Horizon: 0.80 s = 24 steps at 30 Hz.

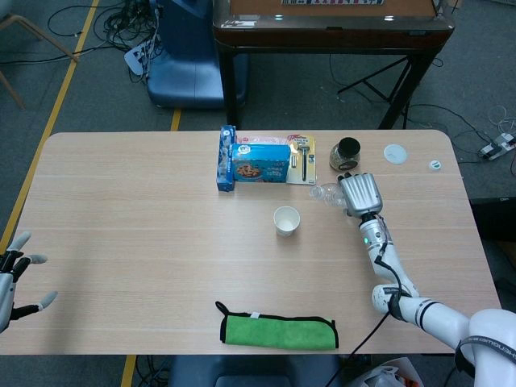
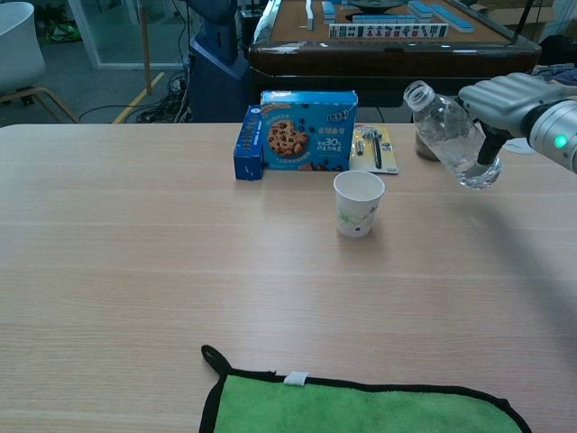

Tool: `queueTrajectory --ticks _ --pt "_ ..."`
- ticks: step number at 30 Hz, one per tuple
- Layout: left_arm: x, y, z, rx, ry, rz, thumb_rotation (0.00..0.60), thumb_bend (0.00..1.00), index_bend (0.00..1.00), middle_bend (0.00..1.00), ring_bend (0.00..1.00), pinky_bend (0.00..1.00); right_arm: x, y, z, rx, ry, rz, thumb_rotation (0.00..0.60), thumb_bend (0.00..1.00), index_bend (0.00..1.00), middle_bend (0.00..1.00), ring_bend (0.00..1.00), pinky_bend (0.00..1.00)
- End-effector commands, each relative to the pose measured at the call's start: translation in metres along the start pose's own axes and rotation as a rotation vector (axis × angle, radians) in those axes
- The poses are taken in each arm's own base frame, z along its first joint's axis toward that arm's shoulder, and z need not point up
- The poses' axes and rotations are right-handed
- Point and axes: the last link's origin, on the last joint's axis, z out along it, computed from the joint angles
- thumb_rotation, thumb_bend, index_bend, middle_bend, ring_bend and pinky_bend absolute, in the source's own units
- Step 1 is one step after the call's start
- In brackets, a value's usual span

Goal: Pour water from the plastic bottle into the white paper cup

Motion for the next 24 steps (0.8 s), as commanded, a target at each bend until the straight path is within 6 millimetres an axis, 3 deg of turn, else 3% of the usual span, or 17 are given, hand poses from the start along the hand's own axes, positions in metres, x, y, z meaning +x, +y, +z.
queueTrajectory --ticks 1,24 --pt "0.000 0.000 0.000 -0.001 0.000 0.004 0.600 0.10 0.37 0.08 0.23 0.55 0.001 -0.003 0.001 0.012 0.005 -0.056 0.600 0.12 0.62 0.65 0.55 0.58" --pt "0.001 0.001 -0.002 0.001 -0.003 0.003 0.600 0.10 0.37 0.08 0.23 0.55 0.003 -0.030 0.013 -0.005 -0.024 -0.253 0.600 0.13 0.62 0.65 0.55 0.58"
